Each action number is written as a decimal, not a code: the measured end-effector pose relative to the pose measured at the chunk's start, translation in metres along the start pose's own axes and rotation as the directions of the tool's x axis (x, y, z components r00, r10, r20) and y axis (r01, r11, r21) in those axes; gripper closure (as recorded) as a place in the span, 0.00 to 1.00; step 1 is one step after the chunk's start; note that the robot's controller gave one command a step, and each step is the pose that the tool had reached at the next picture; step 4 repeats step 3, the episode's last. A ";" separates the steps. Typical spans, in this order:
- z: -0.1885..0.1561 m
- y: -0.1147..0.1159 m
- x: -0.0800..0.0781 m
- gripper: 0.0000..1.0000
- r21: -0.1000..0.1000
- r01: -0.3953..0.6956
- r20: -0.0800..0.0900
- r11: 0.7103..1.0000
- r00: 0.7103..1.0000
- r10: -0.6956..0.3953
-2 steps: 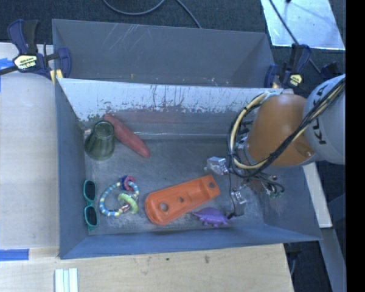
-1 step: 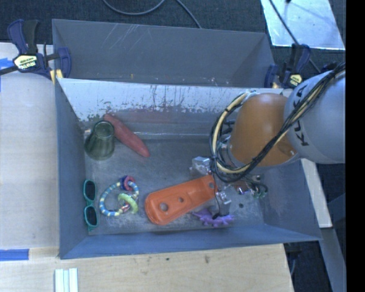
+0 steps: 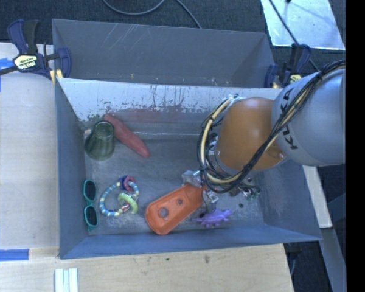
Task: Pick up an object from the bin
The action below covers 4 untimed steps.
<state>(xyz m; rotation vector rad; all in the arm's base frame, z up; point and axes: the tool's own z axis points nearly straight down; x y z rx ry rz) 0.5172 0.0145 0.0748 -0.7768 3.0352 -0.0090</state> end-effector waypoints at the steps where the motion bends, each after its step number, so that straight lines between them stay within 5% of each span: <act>1: 0.000 0.000 0.000 1.00 0.000 0.000 0.000 1.000 1.000 0.000; 2: -0.028 -0.001 -0.004 1.00 -0.002 0.083 -0.002 0.997 0.997 -0.083; 3: -0.152 -0.003 -0.029 1.00 0.001 0.097 0.003 0.995 0.995 -0.097; 4: -0.152 -0.003 -0.029 1.00 0.001 0.097 0.003 0.995 0.995 -0.097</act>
Offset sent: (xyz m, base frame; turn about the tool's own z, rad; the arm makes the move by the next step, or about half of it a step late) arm 0.0223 0.0051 0.1377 -0.3750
